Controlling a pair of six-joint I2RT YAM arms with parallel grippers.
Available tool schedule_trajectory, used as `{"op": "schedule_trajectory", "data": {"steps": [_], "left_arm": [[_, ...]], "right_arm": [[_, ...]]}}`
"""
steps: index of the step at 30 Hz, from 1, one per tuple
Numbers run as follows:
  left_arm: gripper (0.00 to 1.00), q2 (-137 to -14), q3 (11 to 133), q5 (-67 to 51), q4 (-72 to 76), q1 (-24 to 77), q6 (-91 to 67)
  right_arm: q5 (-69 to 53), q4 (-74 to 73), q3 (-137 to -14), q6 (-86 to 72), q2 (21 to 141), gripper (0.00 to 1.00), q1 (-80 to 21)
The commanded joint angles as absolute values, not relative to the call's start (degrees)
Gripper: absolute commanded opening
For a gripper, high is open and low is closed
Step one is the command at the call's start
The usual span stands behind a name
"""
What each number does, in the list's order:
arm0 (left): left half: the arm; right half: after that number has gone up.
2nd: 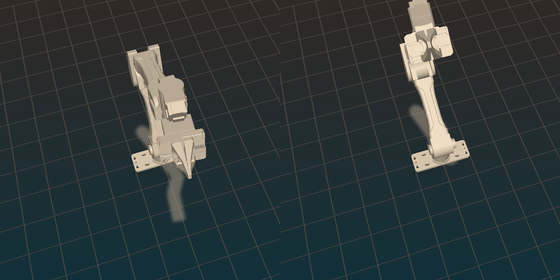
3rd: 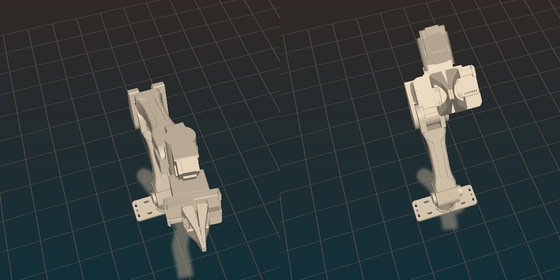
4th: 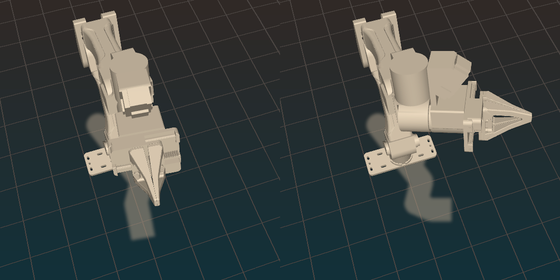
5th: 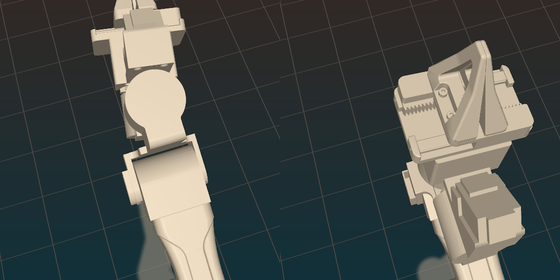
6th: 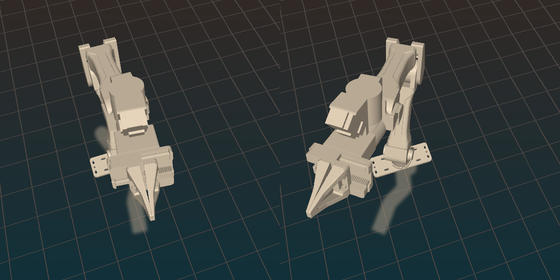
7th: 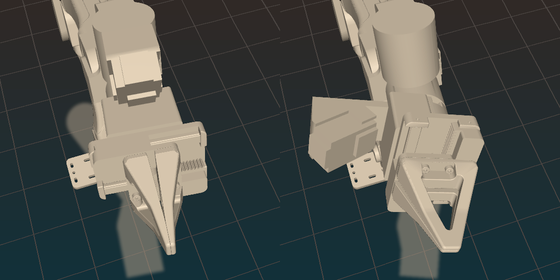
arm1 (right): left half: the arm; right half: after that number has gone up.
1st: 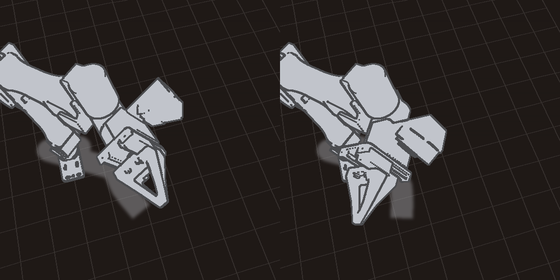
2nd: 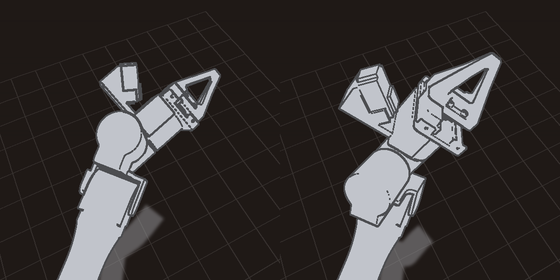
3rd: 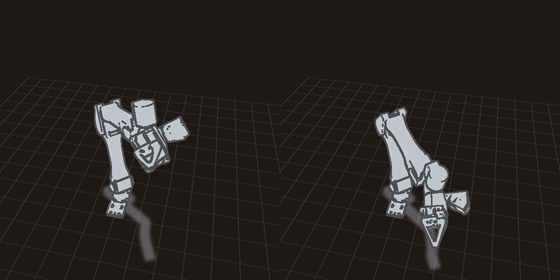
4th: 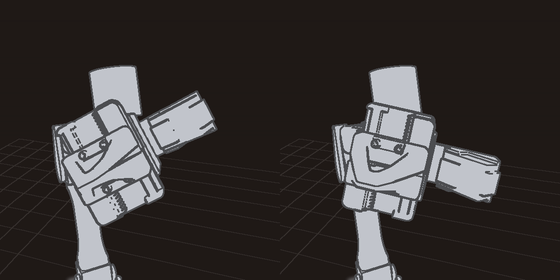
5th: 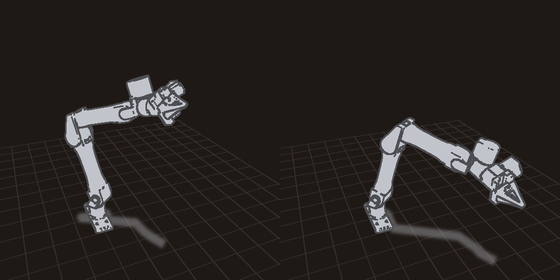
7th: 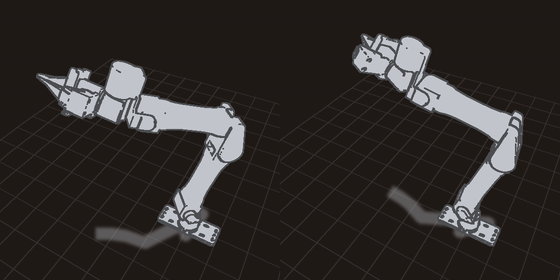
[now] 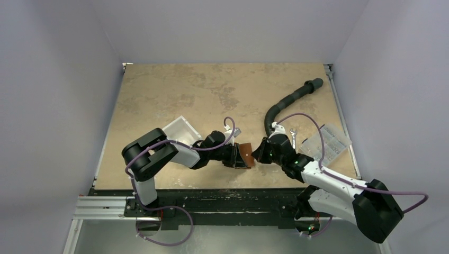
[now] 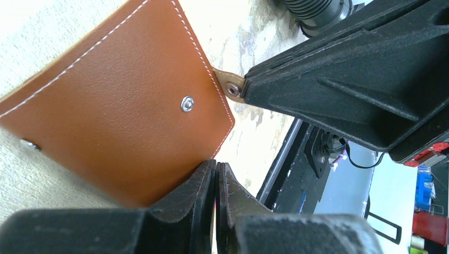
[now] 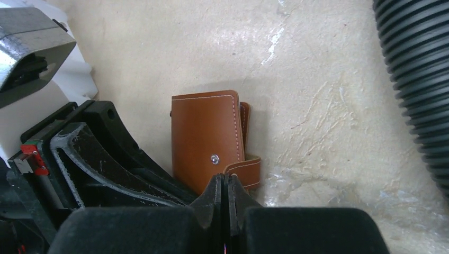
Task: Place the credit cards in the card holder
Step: Close the card holder at the center of the board.
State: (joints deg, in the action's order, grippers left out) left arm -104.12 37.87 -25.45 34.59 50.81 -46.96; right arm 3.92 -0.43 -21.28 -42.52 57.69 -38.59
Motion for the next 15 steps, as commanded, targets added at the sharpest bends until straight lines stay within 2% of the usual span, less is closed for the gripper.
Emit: {"op": "schedule_trajectory", "data": {"steps": [1,8,13,15], "left_arm": [[0.07,-105.3,38.0,-24.8,34.2,51.0,-46.0],[0.08,-104.6,38.1,-25.5,34.3,51.0,-46.1],[0.23,-101.1,40.0,-29.6,34.2,49.0,-47.8],[0.26,-99.5,41.2,-31.1,33.3,47.2,-47.9]], "right_arm": [[1.0,6.4,-21.5,-40.4,59.9,0.0,-38.7],[0.1,9.3,-21.0,-40.9,61.6,0.0,-38.8],[0.4,9.5,-20.1,-41.3,61.4,0.0,-38.6],[0.4,9.7,-19.8,-41.3,61.4,0.0,-38.7]]}}
